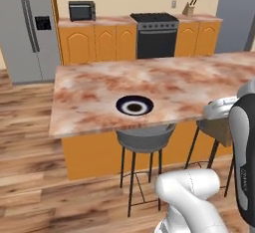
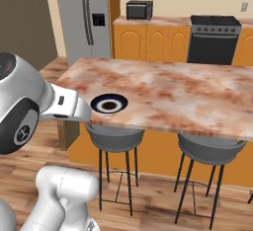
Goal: Start the toaster. Once the lever pops up, take the bread to the plate on the dining counter.
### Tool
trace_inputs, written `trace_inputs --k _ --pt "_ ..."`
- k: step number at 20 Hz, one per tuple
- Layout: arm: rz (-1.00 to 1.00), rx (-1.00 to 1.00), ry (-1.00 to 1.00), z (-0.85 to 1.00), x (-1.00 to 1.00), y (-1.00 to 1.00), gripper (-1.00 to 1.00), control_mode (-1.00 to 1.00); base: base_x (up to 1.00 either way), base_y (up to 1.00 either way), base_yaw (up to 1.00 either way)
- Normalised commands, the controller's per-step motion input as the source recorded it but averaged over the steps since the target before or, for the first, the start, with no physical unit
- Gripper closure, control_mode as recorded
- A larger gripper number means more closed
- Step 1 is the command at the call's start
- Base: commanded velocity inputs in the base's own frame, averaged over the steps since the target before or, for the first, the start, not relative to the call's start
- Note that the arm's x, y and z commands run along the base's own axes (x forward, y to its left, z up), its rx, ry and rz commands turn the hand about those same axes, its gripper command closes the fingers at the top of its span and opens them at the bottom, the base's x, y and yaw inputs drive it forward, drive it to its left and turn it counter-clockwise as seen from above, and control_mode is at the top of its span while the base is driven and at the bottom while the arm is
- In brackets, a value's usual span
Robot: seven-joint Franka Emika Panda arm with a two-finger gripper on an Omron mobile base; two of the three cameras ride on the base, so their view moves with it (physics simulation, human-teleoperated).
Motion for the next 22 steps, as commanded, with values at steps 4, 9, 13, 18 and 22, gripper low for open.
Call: trace_inputs --k 4,9,13,18,22 --pt "0.0 0.0 0.0 0.0 0.0 0.0 1.0 1.0 0.54 0.56 0.0" --pt "0.0 0.0 0.0 0.0 0.0 0.0 1.0 1.0 0.49 0.48 0.0" --pt "0.0 0.0 0.0 0.0 0.0 0.0 1.0 1.0 0.51 0.29 0.0" --pt "0.0 0.0 0.0 0.0 0.0 0.0 1.0 1.0 0.51 0.14 0.0" --pt "0.0 0.0 0.0 0.0 0.0 0.0 1.0 1.0 0.47 0.0 0.0"
